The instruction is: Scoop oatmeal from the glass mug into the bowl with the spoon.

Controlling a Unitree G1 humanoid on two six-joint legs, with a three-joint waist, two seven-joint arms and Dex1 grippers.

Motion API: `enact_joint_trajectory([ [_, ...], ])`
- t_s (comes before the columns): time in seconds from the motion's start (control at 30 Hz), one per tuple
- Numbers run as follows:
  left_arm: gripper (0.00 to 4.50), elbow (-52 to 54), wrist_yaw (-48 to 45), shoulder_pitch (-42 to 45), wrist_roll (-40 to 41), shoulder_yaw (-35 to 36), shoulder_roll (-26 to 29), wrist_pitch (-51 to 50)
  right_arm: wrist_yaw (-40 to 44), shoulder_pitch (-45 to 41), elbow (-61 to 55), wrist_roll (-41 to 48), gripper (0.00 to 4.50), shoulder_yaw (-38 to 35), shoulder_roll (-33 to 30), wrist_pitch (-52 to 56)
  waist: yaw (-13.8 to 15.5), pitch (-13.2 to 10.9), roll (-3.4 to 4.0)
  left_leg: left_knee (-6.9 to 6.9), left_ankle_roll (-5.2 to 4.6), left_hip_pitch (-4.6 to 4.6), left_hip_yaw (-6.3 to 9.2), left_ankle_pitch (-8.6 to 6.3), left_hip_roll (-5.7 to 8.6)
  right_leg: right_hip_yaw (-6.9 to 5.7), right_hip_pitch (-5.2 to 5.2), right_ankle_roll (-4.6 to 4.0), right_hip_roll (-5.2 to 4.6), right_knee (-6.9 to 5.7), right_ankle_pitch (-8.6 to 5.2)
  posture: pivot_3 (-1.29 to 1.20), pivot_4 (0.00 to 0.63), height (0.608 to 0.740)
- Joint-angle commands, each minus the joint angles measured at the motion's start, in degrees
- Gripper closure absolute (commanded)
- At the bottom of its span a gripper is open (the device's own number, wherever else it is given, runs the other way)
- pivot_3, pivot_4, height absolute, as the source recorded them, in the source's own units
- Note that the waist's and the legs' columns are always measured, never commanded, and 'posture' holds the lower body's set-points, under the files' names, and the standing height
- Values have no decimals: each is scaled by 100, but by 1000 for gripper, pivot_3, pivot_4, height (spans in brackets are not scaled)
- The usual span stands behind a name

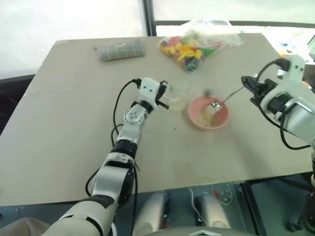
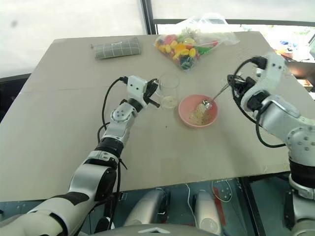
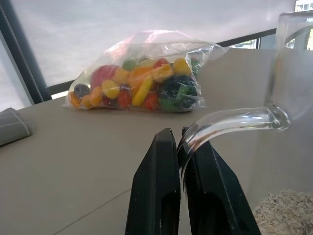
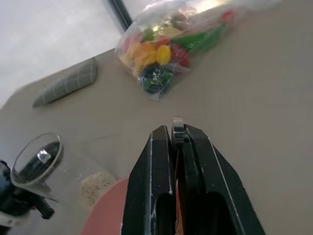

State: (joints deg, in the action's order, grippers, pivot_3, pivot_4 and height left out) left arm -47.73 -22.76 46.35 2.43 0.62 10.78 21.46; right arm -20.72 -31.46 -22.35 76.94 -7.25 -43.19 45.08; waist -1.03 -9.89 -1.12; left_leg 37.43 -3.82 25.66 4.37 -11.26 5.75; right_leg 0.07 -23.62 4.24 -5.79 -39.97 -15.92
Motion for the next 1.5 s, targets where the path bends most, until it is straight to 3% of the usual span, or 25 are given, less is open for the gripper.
enact_joint_trajectory([
  [0.03,4481,198,58,-30,2,76,89,-40,834,-398,-536,-746,4500,238,-298,93,13,0,-1,0,0,0,2,0,0,-2,1,0,-1,1,0,0,150,718],
  [0.17,4481,300,43,-92,25,74,94,-94,1736,-632,-966,-1442,4500,639,-658,279,26,1,-1,1,1,3,6,0,2,-7,1,0,-4,6,0,0,150,718],
  [0.4,4481,437,50,-231,28,112,115,-190,2552,-397,-1012,-2101,4500,576,-806,443,27,2,-3,2,2,3,8,0,3,-7,1,2,-20,7,2,0,150,718],
  [0.6,4481,669,71,-378,86,167,80,-309,1295,-1079,118,-671,4500,-563,499,568,7,6,-10,3,22,3,7,13,2,-1,2,4,-23,3,4,0,150,718],
  [0.73,4481,880,-68,-512,233,158,1,-536,794,-1969,543,-247,4500,-503,1391,551,-17,8,-6,-2,23,2,5,13,0,9,-3,3,-20,-1,6,0,150,718],
  [0.87,4481,1008,-228,-561,290,104,-16,-663,719,-2281,848,-321,4500,-344,1971,553,19,9,-8,-3,24,3,13,13,-1,1,-2,2,-17,8,6,0,150,718],
  [1.3,4481,1474,-281,-901,369,62,-98,-959,1535,-1896,898,-1458,4500,170,1948,918,10,11,-5,2,23,4,8,13,8,-1,-2,4,-16,3,7,0,150,718],
  [1.33,4500,1491,-276,-908,363,61,-105,-971,1425,-1897,957,-1471,3744,79,2076,860,12,11,-5,2,23,4,9,13,8,-2,-3,4,-18,2,7,0,150,718],
  [1.5,4500,1525,-282,-919,370,73,-110,-1011,1149,-2025,1141,-1746,1514,-343,2377,540,19,12,-4,3,24,3,9,14,8,-2,-2,4,-15,0,7,0,150,718],
])
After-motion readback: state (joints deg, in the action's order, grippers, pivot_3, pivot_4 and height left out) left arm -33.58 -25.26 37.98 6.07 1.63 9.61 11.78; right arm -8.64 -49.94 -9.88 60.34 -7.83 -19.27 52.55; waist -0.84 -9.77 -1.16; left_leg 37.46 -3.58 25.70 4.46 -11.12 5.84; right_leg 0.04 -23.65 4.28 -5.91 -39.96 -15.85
